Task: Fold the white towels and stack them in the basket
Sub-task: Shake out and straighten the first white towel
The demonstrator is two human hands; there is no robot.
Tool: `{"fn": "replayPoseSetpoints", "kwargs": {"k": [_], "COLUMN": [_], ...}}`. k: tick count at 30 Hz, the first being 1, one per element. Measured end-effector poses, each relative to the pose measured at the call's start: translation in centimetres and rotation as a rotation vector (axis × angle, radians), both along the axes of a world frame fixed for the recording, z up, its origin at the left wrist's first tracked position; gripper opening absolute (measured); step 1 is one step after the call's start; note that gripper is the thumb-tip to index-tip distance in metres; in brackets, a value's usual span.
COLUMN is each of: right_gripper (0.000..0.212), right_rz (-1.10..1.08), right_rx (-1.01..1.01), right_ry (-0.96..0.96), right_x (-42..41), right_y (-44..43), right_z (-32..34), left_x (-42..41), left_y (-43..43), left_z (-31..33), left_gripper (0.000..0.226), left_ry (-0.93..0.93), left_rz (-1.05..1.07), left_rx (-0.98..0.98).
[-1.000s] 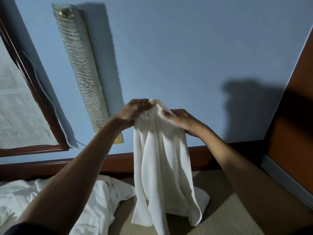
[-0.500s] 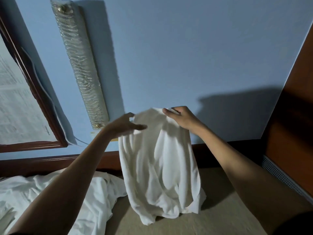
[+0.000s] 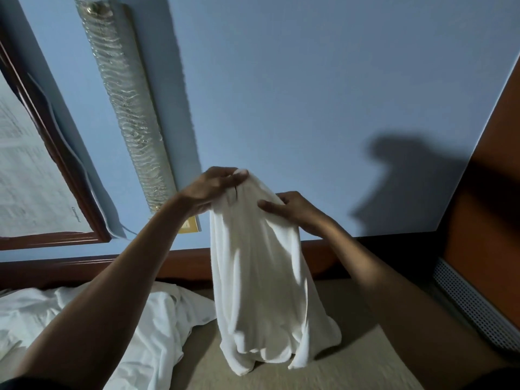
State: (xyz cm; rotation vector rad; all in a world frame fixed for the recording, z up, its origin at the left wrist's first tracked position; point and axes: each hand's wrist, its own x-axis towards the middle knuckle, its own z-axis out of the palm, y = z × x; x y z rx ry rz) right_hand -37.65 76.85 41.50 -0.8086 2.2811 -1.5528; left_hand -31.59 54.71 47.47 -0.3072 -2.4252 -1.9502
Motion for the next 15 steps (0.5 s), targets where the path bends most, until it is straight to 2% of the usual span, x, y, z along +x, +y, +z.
{"fn": "replayPoseSetpoints", "kwargs": {"k": [4, 5, 6, 7, 9, 10, 12, 14, 15], "right_gripper": [0.083, 0.084, 0.081, 0.075, 0.068, 0.068, 0.074, 0.080, 0.080], "right_rz": [0.000, -0.017, -0.039, -0.071, -0.142, -0.166, -0.190, -0.154, -0.123], "right_rx": [-0.042, -0.036, -0.037, -0.042, -0.026, -0.020, -0.031, -0.023, -0.003], "right_ry": [-0.042, -0.027, -0.013, 0.001, 0.071, 0.117, 0.182, 0.222, 0.240], "right_x": [-0.5, -0.7, -1.0, -1.1, -1.5, -1.7, -2.2, -2.3, -2.2], "right_y": [0.4, 0.7, 1.0, 1.1, 0.9, 0.6, -0.3, -1.4, -1.9], "right_z": [-2.0, -2.2, -2.3, -2.1, -1.0, -0.4, 0.9, 2.2, 2.9], "left_x": [-1.3, -1.7, -1.9, -2.3, -3.1, -3.1, -3.3, -3.3, -3.3], "left_y": [-1.8, -2.6, -3.2, -4.1, -5.9, -6.3, -6.3, -4.7, -3.4], "left_z": [0.1, 0.0, -0.2, -0.6, -1.9, -2.4, -3.5, -3.6, -3.4], "left_gripper": [0.033, 0.030, 0.029, 0.032, 0.039, 0.040, 0.050, 0.069, 0.077], "left_ry": [0.097, 0.116, 0.140, 0.155, 0.090, 0.001, -0.164, -0.202, -0.198], "left_rz": [0.387, 0.470, 0.550, 0.629, 0.701, 0.650, 0.458, 0.223, 0.101], "left_rx": [0.290, 0.353, 0.335, 0.207, -0.225, -0.380, -0.569, -0.699, -0.701]}}
